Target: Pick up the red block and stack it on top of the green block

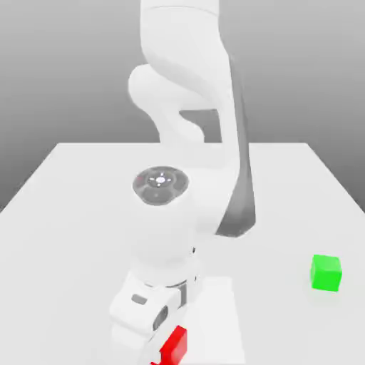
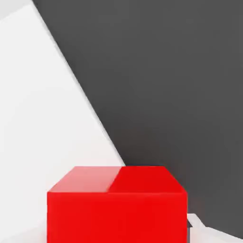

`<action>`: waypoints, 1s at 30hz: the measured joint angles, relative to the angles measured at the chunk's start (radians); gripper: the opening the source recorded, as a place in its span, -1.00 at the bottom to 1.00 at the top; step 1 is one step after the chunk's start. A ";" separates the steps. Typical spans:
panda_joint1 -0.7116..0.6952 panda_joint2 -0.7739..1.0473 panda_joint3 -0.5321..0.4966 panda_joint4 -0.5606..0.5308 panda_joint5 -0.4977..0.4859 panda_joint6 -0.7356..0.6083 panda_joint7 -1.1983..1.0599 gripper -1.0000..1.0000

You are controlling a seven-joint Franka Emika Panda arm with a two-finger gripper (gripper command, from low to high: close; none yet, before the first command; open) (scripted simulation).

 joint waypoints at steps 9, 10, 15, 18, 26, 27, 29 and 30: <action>0.166 -0.229 0.095 -0.097 -0.059 -0.129 0.152 -1.00; 0.196 -0.247 0.122 -0.112 -0.063 -0.131 0.179 -1.00; 0.412 -0.339 0.249 -0.192 -0.078 -0.143 0.309 -1.00; 0.542 -0.377 0.298 -0.234 -0.089 -0.139 0.382 -1.00; 0.576 -0.208 0.228 -0.237 -0.170 0.030 0.457 1.00; 0.576 -0.208 0.228 -0.237 -0.170 0.030 0.457 1.00; 0.576 -0.208 0.228 -0.237 -0.170 0.030 0.457 1.00; 0.578 -0.195 0.224 -0.236 -0.175 0.043 0.460 1.00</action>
